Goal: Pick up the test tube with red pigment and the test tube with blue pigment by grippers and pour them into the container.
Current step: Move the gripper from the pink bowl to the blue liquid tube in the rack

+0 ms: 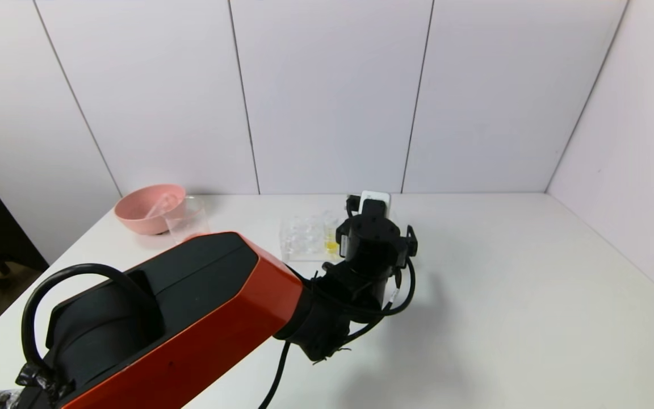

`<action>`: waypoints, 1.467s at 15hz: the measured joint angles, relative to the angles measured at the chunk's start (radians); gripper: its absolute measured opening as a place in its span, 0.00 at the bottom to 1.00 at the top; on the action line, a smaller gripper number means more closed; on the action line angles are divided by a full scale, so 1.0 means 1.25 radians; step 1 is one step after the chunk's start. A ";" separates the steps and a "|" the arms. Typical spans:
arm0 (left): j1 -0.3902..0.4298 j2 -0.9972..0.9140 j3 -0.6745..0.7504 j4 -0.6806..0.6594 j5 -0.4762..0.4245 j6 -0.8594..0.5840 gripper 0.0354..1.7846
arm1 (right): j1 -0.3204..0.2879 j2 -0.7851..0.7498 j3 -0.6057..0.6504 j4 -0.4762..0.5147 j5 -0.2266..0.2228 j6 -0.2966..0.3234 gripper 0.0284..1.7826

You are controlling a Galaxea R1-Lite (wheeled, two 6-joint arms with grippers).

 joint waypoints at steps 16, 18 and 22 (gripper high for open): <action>0.025 0.038 -0.065 0.035 -0.003 -0.001 1.00 | 0.000 0.000 0.000 0.000 0.000 0.000 1.00; 0.025 0.040 -0.067 0.036 -0.003 -0.001 1.00 | 0.000 0.000 0.000 0.000 0.000 0.000 1.00; 0.025 0.043 -0.068 0.036 -0.002 -0.001 0.98 | 0.000 0.000 0.000 0.000 0.000 0.000 1.00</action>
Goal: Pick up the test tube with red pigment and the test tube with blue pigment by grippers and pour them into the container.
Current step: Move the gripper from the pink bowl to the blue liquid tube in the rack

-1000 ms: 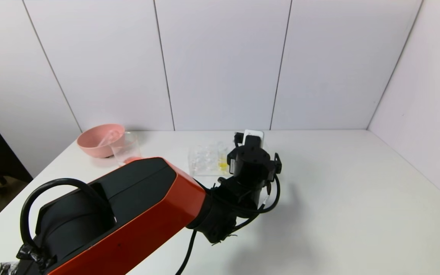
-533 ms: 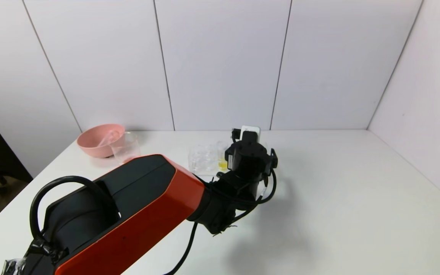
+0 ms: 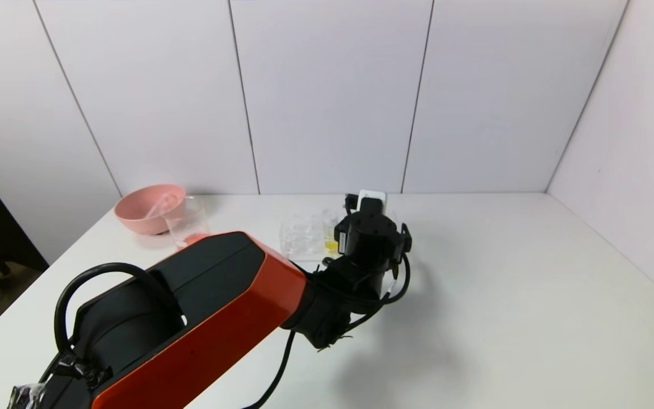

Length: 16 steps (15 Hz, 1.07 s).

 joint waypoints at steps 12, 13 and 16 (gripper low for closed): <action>0.004 0.000 0.000 0.003 0.001 0.000 0.24 | 0.000 0.000 0.000 0.000 0.000 0.000 1.00; 0.004 0.000 0.000 0.003 0.000 0.000 0.24 | 0.000 0.000 0.000 0.000 0.000 0.000 1.00; 0.004 0.000 0.003 0.000 0.000 0.000 0.24 | 0.000 0.000 0.000 0.000 0.000 0.000 1.00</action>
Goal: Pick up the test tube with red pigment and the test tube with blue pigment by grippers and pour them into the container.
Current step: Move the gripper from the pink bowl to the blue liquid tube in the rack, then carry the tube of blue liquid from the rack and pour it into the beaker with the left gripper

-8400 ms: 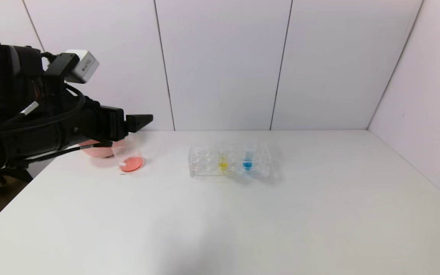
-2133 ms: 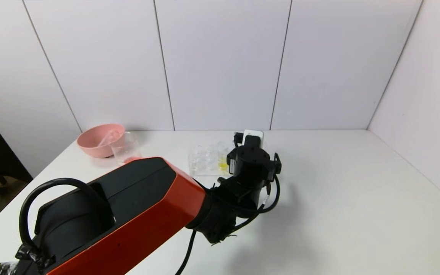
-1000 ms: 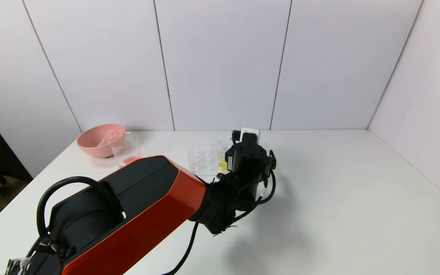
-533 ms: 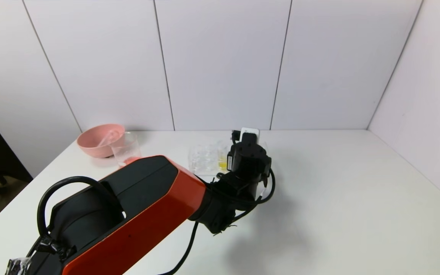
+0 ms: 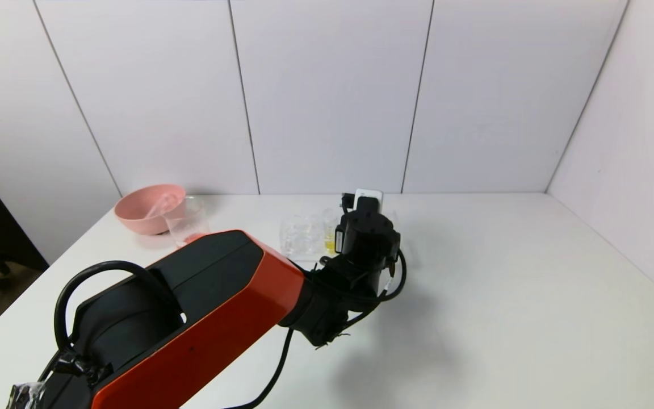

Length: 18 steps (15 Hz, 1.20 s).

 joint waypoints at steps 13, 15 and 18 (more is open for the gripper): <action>0.004 -0.031 0.004 -0.005 0.001 0.021 0.24 | 0.000 0.000 0.000 0.000 0.000 0.000 1.00; 0.007 -0.036 -0.006 -0.002 0.000 0.031 0.24 | 0.000 0.000 0.000 0.000 0.000 0.000 1.00; 0.008 -0.042 -0.020 0.003 0.000 0.039 0.24 | 0.000 0.000 0.000 0.000 0.000 0.000 1.00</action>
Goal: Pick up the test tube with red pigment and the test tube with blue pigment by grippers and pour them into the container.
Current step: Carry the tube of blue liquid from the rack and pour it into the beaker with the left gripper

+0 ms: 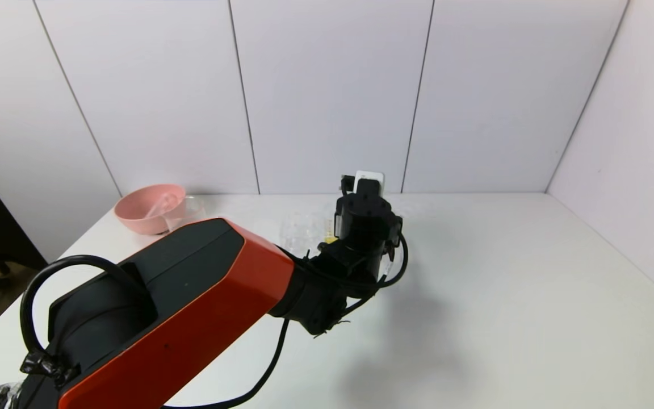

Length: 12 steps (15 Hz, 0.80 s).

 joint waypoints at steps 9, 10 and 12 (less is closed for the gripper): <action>0.001 -0.033 -0.005 0.000 0.001 0.020 0.24 | 0.000 0.000 0.000 0.000 0.000 0.000 1.00; 0.001 -0.039 -0.005 -0.001 0.001 0.027 0.24 | 0.000 0.000 0.000 0.000 0.000 0.000 1.00; -0.001 -0.055 -0.005 0.001 0.001 0.035 0.24 | 0.000 0.000 0.000 0.000 0.000 0.000 1.00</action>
